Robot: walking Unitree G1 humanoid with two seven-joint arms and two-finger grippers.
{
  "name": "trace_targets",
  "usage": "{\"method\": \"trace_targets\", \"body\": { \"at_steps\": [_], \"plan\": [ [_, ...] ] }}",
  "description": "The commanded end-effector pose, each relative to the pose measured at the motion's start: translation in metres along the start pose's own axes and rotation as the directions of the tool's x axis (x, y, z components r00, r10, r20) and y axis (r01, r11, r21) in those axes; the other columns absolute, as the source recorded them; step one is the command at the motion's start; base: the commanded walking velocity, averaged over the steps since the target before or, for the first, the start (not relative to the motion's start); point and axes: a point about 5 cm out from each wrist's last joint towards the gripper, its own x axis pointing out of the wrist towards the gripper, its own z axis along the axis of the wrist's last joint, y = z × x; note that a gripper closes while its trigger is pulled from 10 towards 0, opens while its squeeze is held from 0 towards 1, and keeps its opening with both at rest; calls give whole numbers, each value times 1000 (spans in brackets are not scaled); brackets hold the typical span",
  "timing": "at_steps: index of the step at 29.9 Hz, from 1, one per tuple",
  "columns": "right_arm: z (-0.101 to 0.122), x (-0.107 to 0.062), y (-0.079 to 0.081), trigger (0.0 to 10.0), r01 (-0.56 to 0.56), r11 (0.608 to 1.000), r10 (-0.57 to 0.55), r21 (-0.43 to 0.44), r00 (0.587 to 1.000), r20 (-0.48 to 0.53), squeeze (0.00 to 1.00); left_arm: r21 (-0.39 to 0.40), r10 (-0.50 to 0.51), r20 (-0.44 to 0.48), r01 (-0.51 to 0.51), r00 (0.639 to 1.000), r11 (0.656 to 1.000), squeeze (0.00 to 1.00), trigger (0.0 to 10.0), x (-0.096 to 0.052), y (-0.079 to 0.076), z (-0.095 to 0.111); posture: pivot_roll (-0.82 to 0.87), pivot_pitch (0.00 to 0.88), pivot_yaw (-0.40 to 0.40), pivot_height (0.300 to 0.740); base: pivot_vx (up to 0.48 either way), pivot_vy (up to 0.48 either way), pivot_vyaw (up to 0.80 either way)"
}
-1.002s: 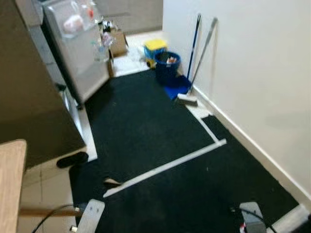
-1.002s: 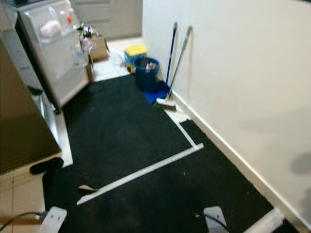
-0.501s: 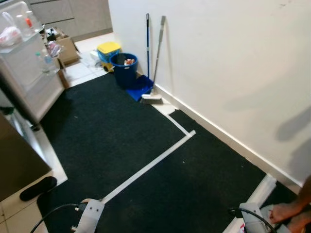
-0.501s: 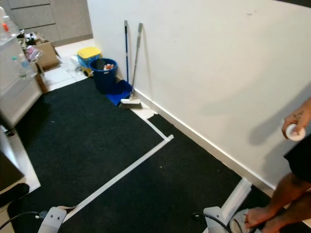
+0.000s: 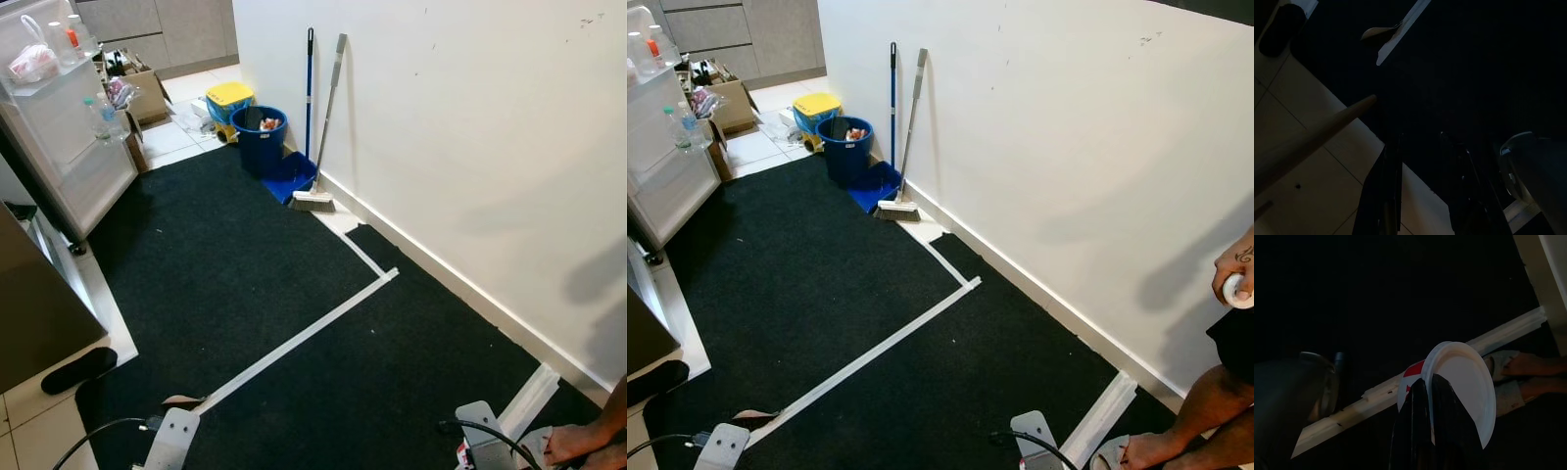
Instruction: Restocking fridge
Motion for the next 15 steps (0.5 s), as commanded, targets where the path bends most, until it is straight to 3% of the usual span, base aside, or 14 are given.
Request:
{"method": "trace_targets", "body": {
  "at_steps": [1, 15],
  "plan": [
    [3, 0, 1, 10000, -11, 1000, 11, -7, 1000, 14, 0, -19, -10, -16, 10, 1000, 1000, 278, 10000, -1, -5, -4, 44, 0, -64, 740, 0, 0, 0],
    [2, 0, 0, 10000, -16, 1000, 17, -10, 1000, 21, 0, -1, -29, -2, 29, 1000, 1000, 314, 10000, 0, -8, 0, 25, 0, -61, 740, 0, 0, 0]
  ]
}}
